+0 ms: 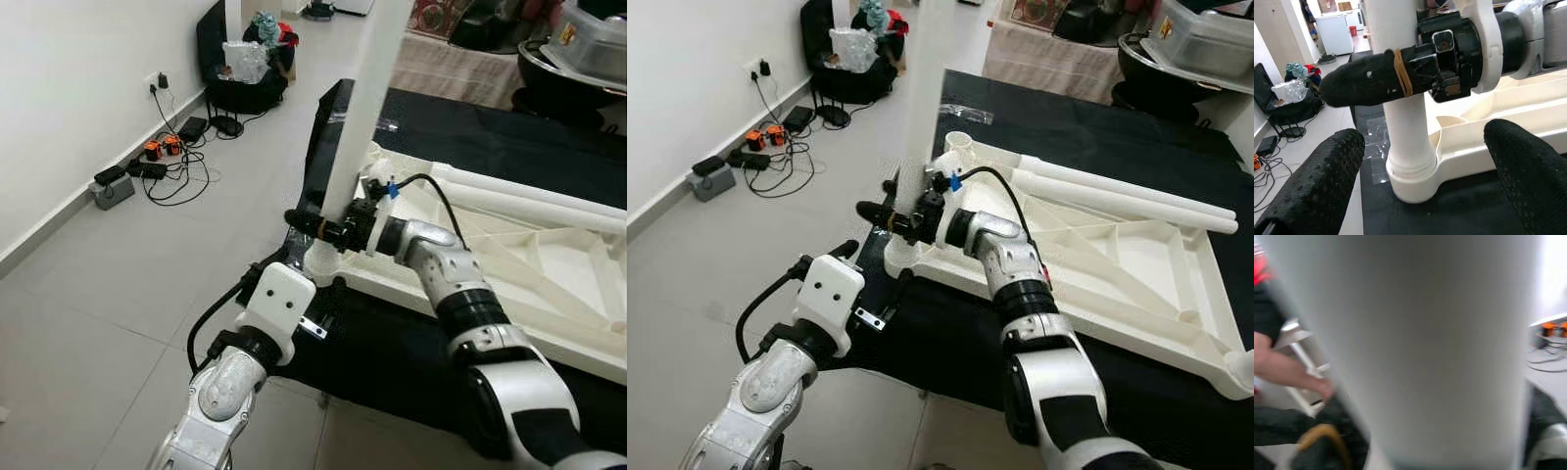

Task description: Building children table

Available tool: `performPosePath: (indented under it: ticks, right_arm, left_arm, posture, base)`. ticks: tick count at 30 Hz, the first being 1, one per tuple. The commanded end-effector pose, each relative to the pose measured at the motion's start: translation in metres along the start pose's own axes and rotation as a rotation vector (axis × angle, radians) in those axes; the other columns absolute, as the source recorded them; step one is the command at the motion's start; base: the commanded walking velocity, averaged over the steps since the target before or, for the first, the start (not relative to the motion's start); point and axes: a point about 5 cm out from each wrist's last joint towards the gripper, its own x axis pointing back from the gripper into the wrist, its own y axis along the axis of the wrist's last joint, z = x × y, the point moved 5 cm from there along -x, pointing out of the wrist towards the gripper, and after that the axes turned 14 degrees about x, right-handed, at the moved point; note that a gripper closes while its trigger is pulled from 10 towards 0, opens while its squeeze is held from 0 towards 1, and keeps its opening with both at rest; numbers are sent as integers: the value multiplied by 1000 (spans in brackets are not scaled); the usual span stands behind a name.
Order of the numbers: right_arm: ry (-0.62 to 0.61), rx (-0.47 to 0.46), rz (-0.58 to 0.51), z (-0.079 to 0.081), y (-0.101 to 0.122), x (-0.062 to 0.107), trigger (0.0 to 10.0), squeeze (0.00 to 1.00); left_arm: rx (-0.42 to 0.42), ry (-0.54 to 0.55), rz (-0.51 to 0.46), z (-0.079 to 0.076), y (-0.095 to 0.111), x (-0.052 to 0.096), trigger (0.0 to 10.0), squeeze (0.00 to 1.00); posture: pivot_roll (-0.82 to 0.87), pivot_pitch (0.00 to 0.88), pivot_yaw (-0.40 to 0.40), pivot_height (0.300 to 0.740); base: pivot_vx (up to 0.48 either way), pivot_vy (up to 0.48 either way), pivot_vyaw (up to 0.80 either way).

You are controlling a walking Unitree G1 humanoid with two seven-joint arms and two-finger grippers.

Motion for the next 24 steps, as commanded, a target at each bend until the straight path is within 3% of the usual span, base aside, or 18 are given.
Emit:
performPosePath:
  ticks: [1, 5, 6, 9, 10, 12, 14, 16, 17, 18, 20, 24]
  right_arm:
    - [59, 8, 8, 9, -2, -9, 0, 0]
    - [16, 9, 3, 3, 0, -11, 0, 0]
    - [-115, 9, -20, -12, 5, -10, 0, 0]
    - [-165, 8, -26, -18, 6, -8, 0, 0]
    - [-337, -5, -21, -36, 6, -3, 0, 0]
    - [-337, -5, -21, -36, 6, -3, 0, 0]
    - [-812, -33, 59, -77, -8, 29, 0, 0]
    - [-812, -33, 59, -77, -8, 29, 0, 0]
    - [-1047, -23, 137, -90, -20, 55, 0, 0]
    - [-1047, -23, 137, -90, -20, 55, 0, 0]
    - [-1398, 41, 244, -95, -31, 99, 0, 0]
    - [-1531, 28, 279, -86, -34, 109, 0, 0]
  left_arm:
    - [12, -6, 12, -4, -3, 0, 10000, 0]
    - [10, -6, 12, -4, -3, 0, 10000, 0]
    - [7, -5, 12, -3, -3, 1, 10000, 0]
    - [6, -4, 12, -3, -3, 1, 10000, 0]
    - [6, -5, 13, -3, -4, 1, 10000, 0]
    - [6, -5, 13, -3, -4, 1, 10000, 0]
    - [8, -9, 13, -4, -5, 0, 10000, 0]
    - [8, -9, 13, -4, -5, 0, 10000, 0]
    - [8, -13, 14, -5, -5, 0, 10000, 0]
    - [8, -13, 14, -5, -5, 0, 10000, 0]
    - [8, -19, 11, -6, -5, -2, 10000, 0]
    - [7, -18, 9, -5, -4, -2, 10000, 0]
  posture:
    - [88, 50, -135, 740]
    - [90, 48, -136, 740]
    - [89, 41, -136, 740]
    - [89, 41, -136, 740]
    - [88, 40, -136, 740]
    - [88, 40, -136, 740]
    - [75, 35, -129, 740]
    - [75, 35, -129, 740]
    - [75, 35, -129, 740]
    - [75, 35, -129, 740]
    - [77, 33, -127, 740]
    - [77, 33, -127, 740]
  base:
    - [0, 0, 0]
    - [0, 0, 0]
    - [0, 0, 0]
    - [0, 0, 0]
    - [0, 0, 0]
    - [0, 0, 0]
    - [0, 0, 0]
    - [0, 0, 0]
    - [0, 0, 0]
    - [0, 0, 0]
    - [0, 0, 0]
    - [0, 0, 0]
